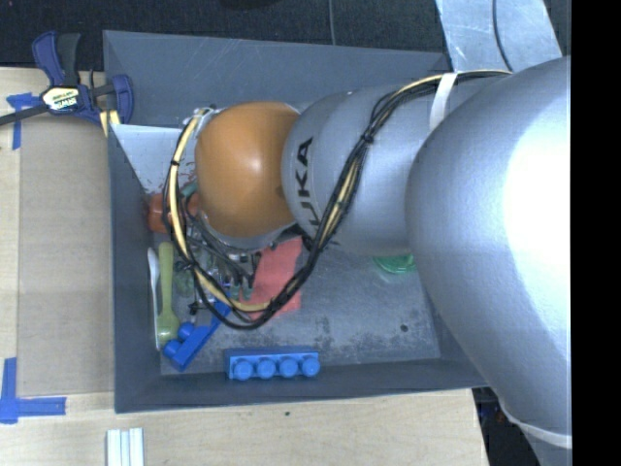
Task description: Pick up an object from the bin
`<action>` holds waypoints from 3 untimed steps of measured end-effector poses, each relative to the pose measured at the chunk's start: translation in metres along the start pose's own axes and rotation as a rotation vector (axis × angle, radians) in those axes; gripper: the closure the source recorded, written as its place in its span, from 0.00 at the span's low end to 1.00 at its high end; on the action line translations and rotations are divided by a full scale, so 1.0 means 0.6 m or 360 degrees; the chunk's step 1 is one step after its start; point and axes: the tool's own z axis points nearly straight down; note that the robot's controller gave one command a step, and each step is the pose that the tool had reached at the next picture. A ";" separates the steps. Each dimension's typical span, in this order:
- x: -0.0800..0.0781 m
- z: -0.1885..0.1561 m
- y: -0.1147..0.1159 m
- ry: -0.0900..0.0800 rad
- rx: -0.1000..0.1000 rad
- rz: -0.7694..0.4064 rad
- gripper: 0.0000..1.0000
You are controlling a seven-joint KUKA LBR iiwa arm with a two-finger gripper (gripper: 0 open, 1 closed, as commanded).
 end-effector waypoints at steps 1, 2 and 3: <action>-0.003 -0.008 -0.001 -0.0010 -0.0004 0.0005 0.00; 0.039 0.048 -0.068 -0.0020 -0.0009 -0.0199 0.00; -0.117 0.095 -0.056 -0.0022 -0.0008 -0.0305 1.00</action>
Offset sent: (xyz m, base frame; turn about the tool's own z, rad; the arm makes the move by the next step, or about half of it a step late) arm -0.0446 -0.0776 -0.0580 -0.2073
